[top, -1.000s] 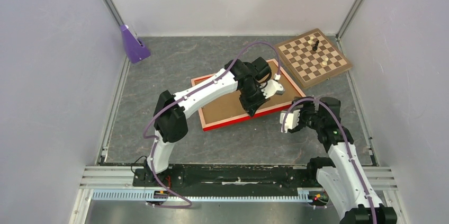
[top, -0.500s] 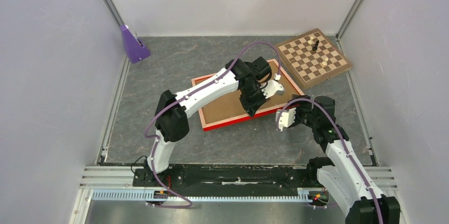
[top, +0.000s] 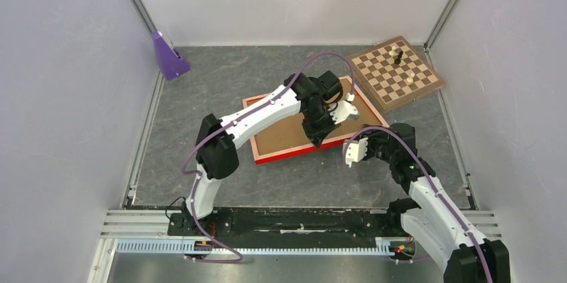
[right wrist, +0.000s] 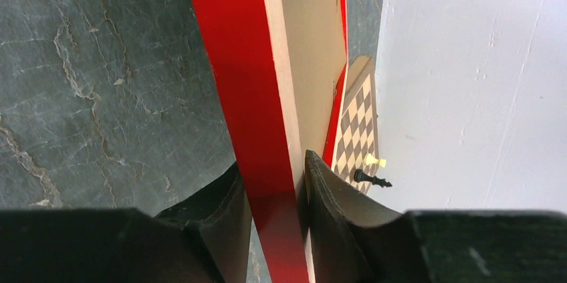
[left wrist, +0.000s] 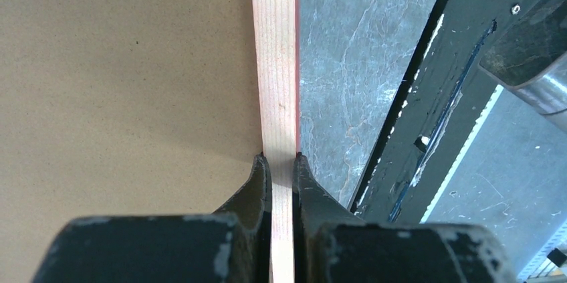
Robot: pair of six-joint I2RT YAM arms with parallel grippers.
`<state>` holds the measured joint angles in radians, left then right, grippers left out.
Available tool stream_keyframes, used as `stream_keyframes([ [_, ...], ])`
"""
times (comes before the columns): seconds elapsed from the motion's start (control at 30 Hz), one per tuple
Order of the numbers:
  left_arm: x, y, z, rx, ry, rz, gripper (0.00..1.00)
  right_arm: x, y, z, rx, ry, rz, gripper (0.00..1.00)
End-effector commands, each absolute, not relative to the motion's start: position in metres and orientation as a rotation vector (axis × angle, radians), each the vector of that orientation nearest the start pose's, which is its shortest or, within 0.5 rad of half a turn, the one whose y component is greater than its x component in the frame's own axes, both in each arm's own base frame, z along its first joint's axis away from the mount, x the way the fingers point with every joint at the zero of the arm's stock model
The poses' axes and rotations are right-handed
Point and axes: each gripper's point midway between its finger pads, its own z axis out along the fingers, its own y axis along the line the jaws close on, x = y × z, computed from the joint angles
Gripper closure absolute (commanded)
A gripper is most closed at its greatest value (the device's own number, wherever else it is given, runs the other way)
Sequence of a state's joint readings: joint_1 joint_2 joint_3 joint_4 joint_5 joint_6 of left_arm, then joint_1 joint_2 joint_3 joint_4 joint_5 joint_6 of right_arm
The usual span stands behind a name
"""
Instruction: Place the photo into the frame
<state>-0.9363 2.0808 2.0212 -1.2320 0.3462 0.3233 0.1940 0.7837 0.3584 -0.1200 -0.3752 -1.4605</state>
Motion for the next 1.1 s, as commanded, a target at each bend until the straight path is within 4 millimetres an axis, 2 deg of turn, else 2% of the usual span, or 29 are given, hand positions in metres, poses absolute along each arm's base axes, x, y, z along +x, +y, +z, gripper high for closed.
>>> stream_keyframes([
  [0.0, 0.216, -0.379, 0.175, 1.789, 2.191, -0.7, 0.98, 0.295, 0.079, 0.144, -1.58, 1.268, -0.417, 0.7],
  [0.1, 0.227, -0.377, 0.183, 1.752, 2.17, -0.649, 0.97, 0.297, 0.081, 0.151, -1.566, 1.273, -0.399, 0.79],
  [0.17, 0.235, -0.375, 0.19, 1.726, 2.146, -0.605, 0.89, 0.297, 0.083, 0.156, -1.565, 1.271, -0.386, 0.82],
  [0.2, 0.239, -0.374, 0.193, 1.712, 2.135, -0.586, 0.86, 0.297, 0.084, 0.16, -1.563, 1.271, -0.376, 0.95],
  [0.23, 0.243, -0.373, 0.197, 1.699, 2.124, -0.566, 0.8, 0.298, 0.086, 0.164, -1.555, 1.268, -0.363, 1.0],
  [0.33, 0.251, -0.372, 0.206, 1.667, 2.102, -0.544, 0.62, 0.298, 0.092, 0.177, -1.543, 1.26, -0.324, 1.0],
  [0.4, 0.256, -0.371, 0.211, 1.641, 2.094, -0.531, 0.45, 0.298, 0.096, 0.184, -1.533, 1.254, -0.305, 1.0],
  [0.47, 0.263, -0.37, 0.218, 1.599, 2.087, -0.522, 0.33, 0.298, 0.098, 0.19, -1.527, 1.25, -0.289, 1.0],
  [0.53, 0.272, -0.367, 0.227, 1.53, 2.08, -0.518, 0.27, 0.298, 0.1, 0.193, -1.523, 1.254, -0.275, 1.0],
  [0.6, 0.276, -0.363, 0.235, 1.496, 2.058, -0.508, 0.24, 0.298, 0.102, 0.195, -1.525, 1.255, -0.263, 1.0],
  [0.77, 0.288, -0.345, 0.253, 1.503, 1.958, -0.357, 0.21, 0.296, 0.111, 0.2, -1.522, 1.268, -0.199, 1.0],
  [0.93, 0.29, -0.33, 0.26, 1.568, 1.861, -0.251, 0.2, 0.295, 0.118, 0.215, -1.485, 1.33, -0.095, 1.0],
  [1.07, 0.29, -0.32, 0.254, 1.591, 1.822, -0.198, 0.19, 0.298, 0.123, 0.231, -1.436, 1.355, -0.047, 1.0],
])
